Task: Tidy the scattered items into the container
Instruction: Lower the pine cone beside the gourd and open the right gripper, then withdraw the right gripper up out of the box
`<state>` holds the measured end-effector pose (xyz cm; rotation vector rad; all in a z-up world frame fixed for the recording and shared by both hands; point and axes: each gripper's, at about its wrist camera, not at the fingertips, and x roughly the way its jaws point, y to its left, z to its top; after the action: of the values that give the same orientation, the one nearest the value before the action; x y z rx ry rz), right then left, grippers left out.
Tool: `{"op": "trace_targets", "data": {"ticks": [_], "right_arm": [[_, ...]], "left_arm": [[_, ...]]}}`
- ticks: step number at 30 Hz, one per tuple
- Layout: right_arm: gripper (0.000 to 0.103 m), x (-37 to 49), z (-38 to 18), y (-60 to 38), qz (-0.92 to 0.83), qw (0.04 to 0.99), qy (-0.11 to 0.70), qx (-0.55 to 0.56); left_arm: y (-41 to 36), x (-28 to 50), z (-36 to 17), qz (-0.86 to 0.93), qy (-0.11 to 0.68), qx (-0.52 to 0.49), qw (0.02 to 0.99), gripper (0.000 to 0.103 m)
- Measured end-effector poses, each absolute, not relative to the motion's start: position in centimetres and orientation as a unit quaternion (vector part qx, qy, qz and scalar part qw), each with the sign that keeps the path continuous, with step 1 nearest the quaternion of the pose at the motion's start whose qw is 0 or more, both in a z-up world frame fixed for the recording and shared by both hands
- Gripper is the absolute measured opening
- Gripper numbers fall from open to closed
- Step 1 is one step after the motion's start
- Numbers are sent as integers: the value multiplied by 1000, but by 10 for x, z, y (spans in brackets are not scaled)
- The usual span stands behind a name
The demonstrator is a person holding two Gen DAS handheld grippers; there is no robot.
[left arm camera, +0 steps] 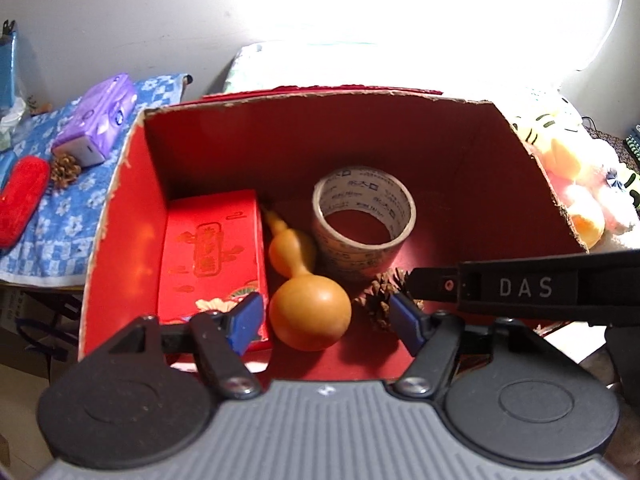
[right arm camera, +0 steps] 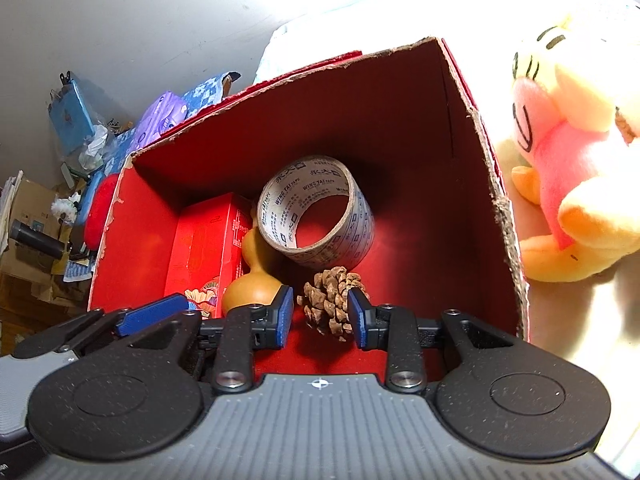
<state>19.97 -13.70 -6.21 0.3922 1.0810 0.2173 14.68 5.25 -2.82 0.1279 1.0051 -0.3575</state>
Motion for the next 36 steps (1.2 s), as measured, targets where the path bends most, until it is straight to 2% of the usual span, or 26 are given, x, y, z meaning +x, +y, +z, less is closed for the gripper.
{"op": "trace_targets", "data": {"ticks": [11, 16, 36], "right_arm": [[41, 181, -49, -139, 70, 863, 473, 166], [41, 174, -45, -137, 63, 871, 459, 163], [45, 151, -38, -141, 59, 884, 429, 174]], "left_arm": [[60, 135, -21, -140, 455, 72, 876, 78], [64, 131, -20, -129, 447, 68, 883, 86], [66, 113, -18, -100, 415, 61, 902, 87]]}}
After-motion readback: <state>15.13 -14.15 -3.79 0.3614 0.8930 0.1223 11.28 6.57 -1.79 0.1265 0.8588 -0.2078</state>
